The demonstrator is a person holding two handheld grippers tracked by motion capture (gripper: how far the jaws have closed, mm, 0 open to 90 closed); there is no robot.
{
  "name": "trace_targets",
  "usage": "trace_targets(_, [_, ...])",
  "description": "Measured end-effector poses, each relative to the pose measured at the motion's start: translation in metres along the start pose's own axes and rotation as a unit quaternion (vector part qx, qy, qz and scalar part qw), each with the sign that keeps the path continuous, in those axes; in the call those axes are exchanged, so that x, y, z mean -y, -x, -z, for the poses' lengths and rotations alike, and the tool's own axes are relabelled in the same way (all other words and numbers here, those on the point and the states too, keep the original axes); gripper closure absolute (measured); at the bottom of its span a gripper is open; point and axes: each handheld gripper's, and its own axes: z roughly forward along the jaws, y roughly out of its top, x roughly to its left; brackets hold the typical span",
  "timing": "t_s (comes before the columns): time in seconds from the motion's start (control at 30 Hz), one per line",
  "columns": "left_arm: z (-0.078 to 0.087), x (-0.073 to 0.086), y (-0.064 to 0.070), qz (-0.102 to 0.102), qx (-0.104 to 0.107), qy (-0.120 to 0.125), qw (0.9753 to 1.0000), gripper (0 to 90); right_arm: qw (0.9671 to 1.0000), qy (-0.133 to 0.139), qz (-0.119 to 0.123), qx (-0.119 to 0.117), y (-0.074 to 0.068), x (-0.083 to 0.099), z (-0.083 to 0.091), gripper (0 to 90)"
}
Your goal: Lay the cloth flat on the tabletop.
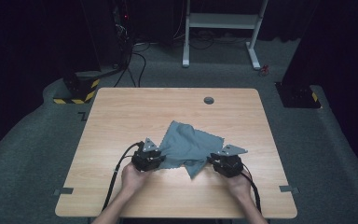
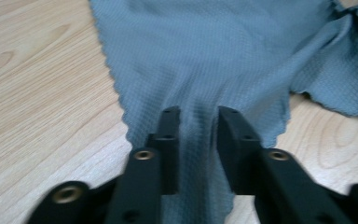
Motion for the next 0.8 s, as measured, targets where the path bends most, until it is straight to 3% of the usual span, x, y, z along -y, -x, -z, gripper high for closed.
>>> trace_targets(0.07, [-0.001,0.004,0.001,-0.001,0.003,-0.001,1.0000,63.8,0.9998,0.009,0.012,-0.014,-0.014,-0.003,0.000,72.0])
trace_targets(0.13, [-0.002,0.006,0.002,-0.004,0.000,-0.003,1.0000,63.3,0.9996,0.010,0.017,-0.019,-0.017,-0.004,-0.002,72.1])
trace_targets(0.17, [-0.002,0.007,0.003,-0.007,-0.002,-0.005,1.0000,63.0,0.9990,0.004,0.029,-0.034,-0.029,-0.004,-0.007,72.1])
trace_targets(0.33, [-0.005,0.010,0.003,-0.012,-0.003,-0.011,0.9999,66.6,0.9973,-0.026,0.054,-0.044,-0.048,0.000,-0.020,69.5])
trace_targets(0.47, [-0.006,0.010,0.001,-0.009,-0.002,-0.009,0.9999,77.8,0.9967,-0.048,0.048,-0.046,-0.048,0.004,-0.032,67.6])
trace_targets(0.53, [-0.006,0.010,0.000,-0.007,-0.002,-0.006,1.0000,80.8,0.9959,-0.053,0.057,-0.046,-0.048,0.003,-0.032,68.1])
trace_targets(0.7, [0.002,0.008,-0.003,-0.002,-0.001,0.009,1.0000,85.0,0.9927,-0.066,0.089,-0.049,-0.056,0.005,-0.025,88.8])
trace_targets(0.8, [0.005,0.007,-0.003,-0.006,0.001,0.009,0.9999,87.5,0.9923,-0.073,0.084,-0.055,-0.053,0.007,-0.020,89.7])
